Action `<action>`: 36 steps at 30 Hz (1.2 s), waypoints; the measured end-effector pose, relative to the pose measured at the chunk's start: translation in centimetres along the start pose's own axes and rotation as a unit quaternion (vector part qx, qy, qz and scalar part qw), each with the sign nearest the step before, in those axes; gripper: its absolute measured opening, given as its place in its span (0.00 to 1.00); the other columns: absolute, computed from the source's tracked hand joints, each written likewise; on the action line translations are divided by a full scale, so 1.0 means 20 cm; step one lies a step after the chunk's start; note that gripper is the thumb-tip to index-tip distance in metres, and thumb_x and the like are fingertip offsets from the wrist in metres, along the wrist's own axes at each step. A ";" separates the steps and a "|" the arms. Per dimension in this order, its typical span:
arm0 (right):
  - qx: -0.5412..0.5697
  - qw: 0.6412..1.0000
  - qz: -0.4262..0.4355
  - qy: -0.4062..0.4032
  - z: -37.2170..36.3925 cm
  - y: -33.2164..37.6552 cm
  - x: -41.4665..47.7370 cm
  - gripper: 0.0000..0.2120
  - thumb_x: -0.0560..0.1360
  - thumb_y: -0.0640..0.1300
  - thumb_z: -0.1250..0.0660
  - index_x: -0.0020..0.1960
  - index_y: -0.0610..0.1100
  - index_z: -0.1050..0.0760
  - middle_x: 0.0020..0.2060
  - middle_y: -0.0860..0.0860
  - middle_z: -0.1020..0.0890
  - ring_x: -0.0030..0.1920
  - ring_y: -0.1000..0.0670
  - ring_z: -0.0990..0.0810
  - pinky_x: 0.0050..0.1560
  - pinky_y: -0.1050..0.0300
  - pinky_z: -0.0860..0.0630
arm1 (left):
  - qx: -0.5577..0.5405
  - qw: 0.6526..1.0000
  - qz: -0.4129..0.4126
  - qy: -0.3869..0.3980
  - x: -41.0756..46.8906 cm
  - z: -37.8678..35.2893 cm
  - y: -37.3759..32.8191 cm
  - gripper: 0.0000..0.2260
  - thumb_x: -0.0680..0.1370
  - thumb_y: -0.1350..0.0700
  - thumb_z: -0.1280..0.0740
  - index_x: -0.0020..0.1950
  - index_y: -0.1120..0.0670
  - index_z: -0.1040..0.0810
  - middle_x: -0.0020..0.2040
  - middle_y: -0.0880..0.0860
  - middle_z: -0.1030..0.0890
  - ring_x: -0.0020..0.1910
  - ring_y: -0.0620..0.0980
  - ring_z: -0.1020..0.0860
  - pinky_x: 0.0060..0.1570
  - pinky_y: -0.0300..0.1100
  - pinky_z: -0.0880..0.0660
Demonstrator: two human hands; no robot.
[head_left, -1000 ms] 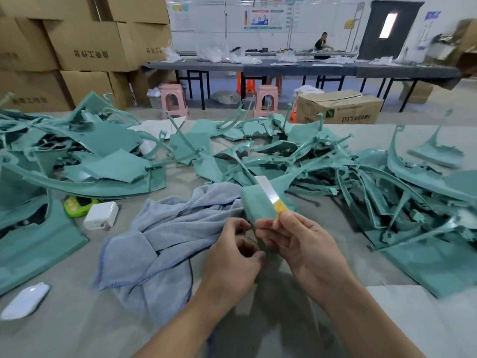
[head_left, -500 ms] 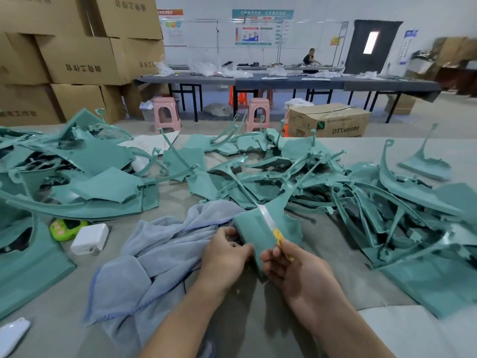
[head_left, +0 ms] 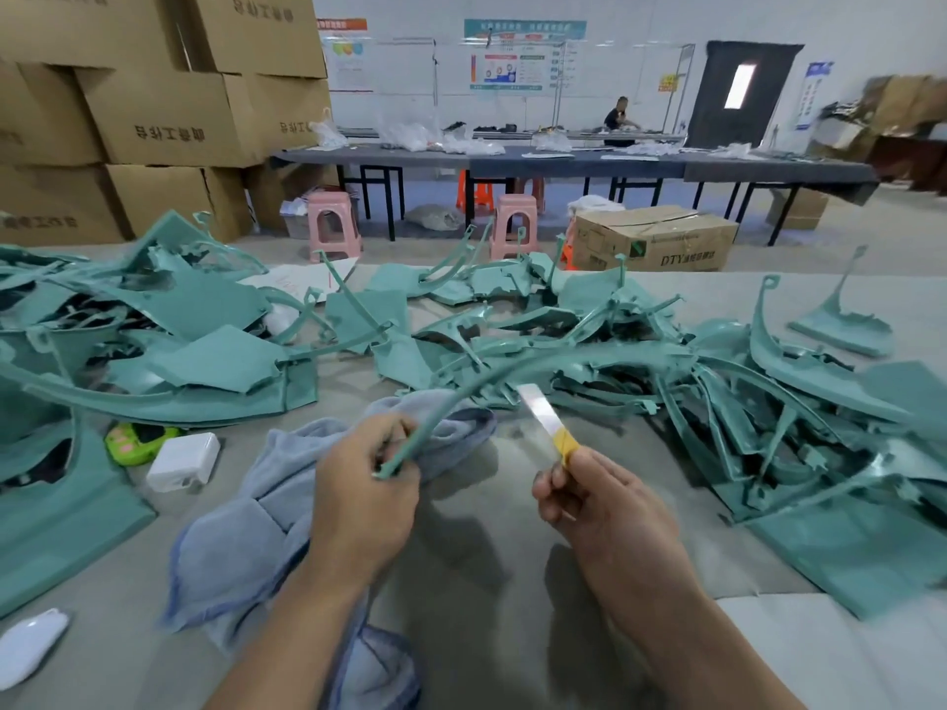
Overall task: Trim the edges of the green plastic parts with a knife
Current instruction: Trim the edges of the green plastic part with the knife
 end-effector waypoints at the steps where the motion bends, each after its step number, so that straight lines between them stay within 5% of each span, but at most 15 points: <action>1: -0.024 1.000 0.016 0.008 0.00 0.00 -0.01 0.11 0.73 0.45 0.33 0.38 0.37 0.24 0.36 0.38 0.20 0.33 0.46 0.25 0.38 0.56 0.25 | 0.054 0.998 -0.027 0.013 -0.02 -0.02 0.00 0.02 0.68 0.62 0.35 0.36 0.57 0.27 0.34 0.46 0.23 0.32 0.42 0.26 0.31 0.45 0.31; 4: -0.085 0.995 0.038 0.027 -0.04 -0.03 -0.03 0.12 0.74 0.45 0.32 0.36 0.41 0.18 0.37 0.39 0.17 0.32 0.48 0.24 0.36 0.59 0.25 | 0.168 0.980 -0.048 0.091 -0.07 -0.09 -0.03 0.03 0.70 0.56 0.32 0.41 0.52 0.24 0.35 0.50 0.20 0.38 0.56 0.21 0.37 0.53 0.25; 7: -0.200 0.976 0.084 0.011 -0.05 -0.06 -0.04 0.16 0.80 0.40 0.34 0.34 0.42 0.18 0.35 0.42 0.16 0.28 0.51 0.27 0.32 0.62 0.30 | 0.177 0.976 -0.045 0.121 -0.06 -0.10 -0.05 0.10 0.71 0.56 0.30 0.42 0.46 0.31 0.37 0.48 0.20 0.40 0.56 0.21 0.38 0.53 0.24; 11: -0.277 0.949 0.148 0.037 -0.06 -0.06 -0.03 0.16 0.79 0.42 0.33 0.34 0.38 0.21 0.32 0.43 0.17 0.27 0.50 0.28 0.31 0.59 0.32 | 0.186 0.974 -0.092 0.089 -0.06 -0.08 -0.07 0.18 0.72 0.51 0.37 0.60 0.44 0.18 0.50 0.48 0.14 0.49 0.54 0.17 0.45 0.48 0.21; 15: -0.313 0.936 0.149 0.065 -0.04 -0.05 -0.04 0.16 0.77 0.49 0.34 0.35 0.41 0.19 0.31 0.38 0.20 0.29 0.45 0.27 0.35 0.48 0.30 | 0.208 0.973 -0.054 0.090 -0.04 -0.10 -0.05 0.13 0.77 0.50 0.36 0.58 0.44 0.16 0.46 0.50 0.14 0.46 0.56 0.18 0.42 0.46 0.25; 18: -0.355 0.923 0.139 0.056 -0.02 -0.07 -0.04 0.17 0.77 0.54 0.33 0.34 0.46 0.19 0.29 0.39 0.22 0.29 0.47 0.27 0.34 0.49 0.30 | 0.276 0.955 -0.056 0.090 -0.04 -0.11 -0.05 0.09 0.77 0.51 0.33 0.54 0.45 0.15 0.42 0.50 0.14 0.42 0.55 0.19 0.36 0.43 0.32; 21: -0.403 0.902 0.134 -0.075 0.04 -0.06 -0.01 0.18 0.79 0.55 0.33 0.35 0.46 0.20 0.25 0.48 0.24 0.26 0.53 0.30 0.30 0.54 0.34 | 0.256 0.960 -0.094 0.060 -0.05 -0.10 -0.07 0.11 0.73 0.54 0.25 0.54 0.44 0.13 0.39 0.48 0.14 0.37 0.55 0.17 0.32 0.41 0.30; 24: -0.474 0.817 0.123 -0.304 0.18 0.03 0.03 0.22 0.82 0.52 0.36 0.33 0.43 0.22 0.25 0.51 0.22 0.27 0.52 0.28 0.30 0.53 0.32 | 0.253 0.960 -0.106 0.060 -0.05 -0.10 -0.08 0.15 0.74 0.51 0.26 0.60 0.42 0.16 0.46 0.47 0.13 0.43 0.54 0.15 0.38 0.43 0.24; 26: -0.479 0.786 0.142 -0.364 0.23 0.08 0.03 0.22 0.83 0.51 0.37 0.33 0.42 0.24 0.25 0.50 0.23 0.29 0.47 0.26 0.33 0.50 0.29 | 0.259 0.958 -0.105 0.065 -0.06 -0.12 -0.06 0.17 0.74 0.51 0.27 0.62 0.41 0.17 0.47 0.47 0.13 0.46 0.54 0.15 0.40 0.44 0.23; 29: -0.412 0.873 0.183 -0.185 0.11 0.04 0.00 0.20 0.80 0.53 0.36 0.34 0.43 0.22 0.24 0.53 0.26 0.26 0.53 0.32 0.28 0.51 0.36 | 0.272 0.955 -0.103 0.067 -0.05 -0.12 -0.06 0.16 0.75 0.50 0.28 0.62 0.40 0.17 0.47 0.48 0.13 0.46 0.55 0.15 0.40 0.45 0.23; 32: -0.493 0.852 0.173 -0.042 0.00 -0.06 -0.04 0.22 0.76 0.60 0.38 0.36 0.43 0.25 0.25 0.52 0.28 0.26 0.54 0.33 0.29 0.52 0.36 | 0.277 0.954 -0.103 0.054 -0.05 -0.12 -0.06 0.14 0.74 0.53 0.25 0.58 0.42 0.15 0.42 0.51 0.13 0.39 0.58 0.16 0.35 0.45 0.25; 35: -0.553 0.794 0.137 -0.214 0.09 -0.02 0.00 0.22 0.81 0.58 0.38 0.36 0.44 0.23 0.27 0.52 0.22 0.31 0.51 0.25 0.32 0.51 0.31 | 0.257 0.960 -0.108 0.009 -0.04 -0.10 -0.06 0.06 0.76 0.47 0.30 0.50 0.43 0.13 0.33 0.52 0.16 0.32 0.61 0.19 0.29 0.44 0.31; 36: -0.559 0.772 0.094 -0.289 0.15 0.02 0.00 0.22 0.82 0.57 0.38 0.35 0.45 0.22 0.28 0.53 0.22 0.32 0.51 0.25 0.31 0.53 0.33 | 0.244 0.964 -0.107 0.000 -0.03 -0.09 -0.07 0.11 0.78 0.44 0.35 0.45 0.44 0.14 0.31 0.52 0.18 0.30 0.61 0.21 0.28 0.43 0.33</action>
Point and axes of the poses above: each hand's wrist, its own x-axis towards the middle knuckle, its own z-axis out of the back of the hand, y = z × x, the point moved 2 cm from there along x, towards the middle knuckle
